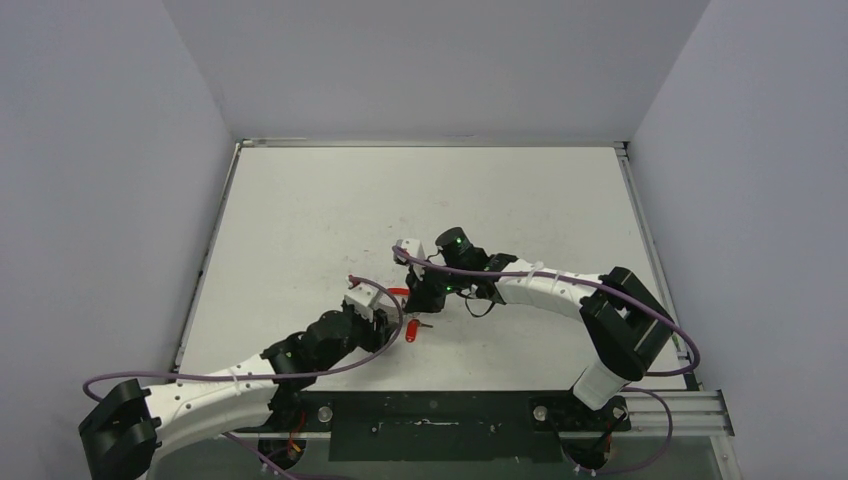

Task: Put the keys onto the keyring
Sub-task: Adjust the key on the keyring.

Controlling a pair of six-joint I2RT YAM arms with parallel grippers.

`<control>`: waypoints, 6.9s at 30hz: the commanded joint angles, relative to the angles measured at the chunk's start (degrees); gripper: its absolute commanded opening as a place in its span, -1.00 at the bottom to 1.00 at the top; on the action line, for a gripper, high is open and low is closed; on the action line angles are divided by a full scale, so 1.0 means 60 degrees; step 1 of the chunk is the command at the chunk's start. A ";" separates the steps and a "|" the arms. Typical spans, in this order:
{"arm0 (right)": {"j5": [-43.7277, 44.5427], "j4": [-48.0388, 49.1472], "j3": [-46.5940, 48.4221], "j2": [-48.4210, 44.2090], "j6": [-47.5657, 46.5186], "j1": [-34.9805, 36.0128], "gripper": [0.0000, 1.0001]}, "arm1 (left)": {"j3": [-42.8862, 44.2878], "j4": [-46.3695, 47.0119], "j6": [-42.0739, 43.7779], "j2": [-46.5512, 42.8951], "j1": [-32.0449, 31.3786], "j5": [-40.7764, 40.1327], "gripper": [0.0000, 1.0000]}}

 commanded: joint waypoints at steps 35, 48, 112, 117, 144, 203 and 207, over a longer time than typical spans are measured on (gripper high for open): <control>-0.0445 0.0418 0.0264 0.0071 0.0218 -0.0226 -1.00 | 0.1572 0.1739 0.1172 0.3026 0.0984 0.1929 -0.22; -0.0459 0.0398 0.0242 0.0100 0.0206 -0.0278 -1.00 | 0.1532 0.1833 0.1507 0.3163 0.1011 0.1901 -1.00; -0.3586 0.7831 -0.1659 0.0806 -0.0115 -0.0782 0.20 | 0.0012 0.1917 0.2432 0.1060 0.1043 0.2996 -1.00; -0.3803 0.8331 -0.1590 0.1264 -0.0169 -0.0653 -0.05 | -0.0002 0.1896 0.2417 0.1038 0.1042 0.2990 -1.00; -0.5264 -0.5618 0.1823 0.2327 -1.1523 -0.0605 -0.39 | -0.0016 0.1830 0.2512 0.0825 0.1037 0.2916 -1.00; 0.0472 0.9117 -0.3969 -0.2095 -0.0996 -0.1693 1.00 | -0.0631 0.2024 0.2582 0.0145 0.1087 0.2836 -1.00; -0.1465 0.9051 -0.3987 -0.1732 -0.1744 -0.1562 0.98 | -0.0716 0.2000 0.2657 -0.0070 0.1087 0.2891 -1.00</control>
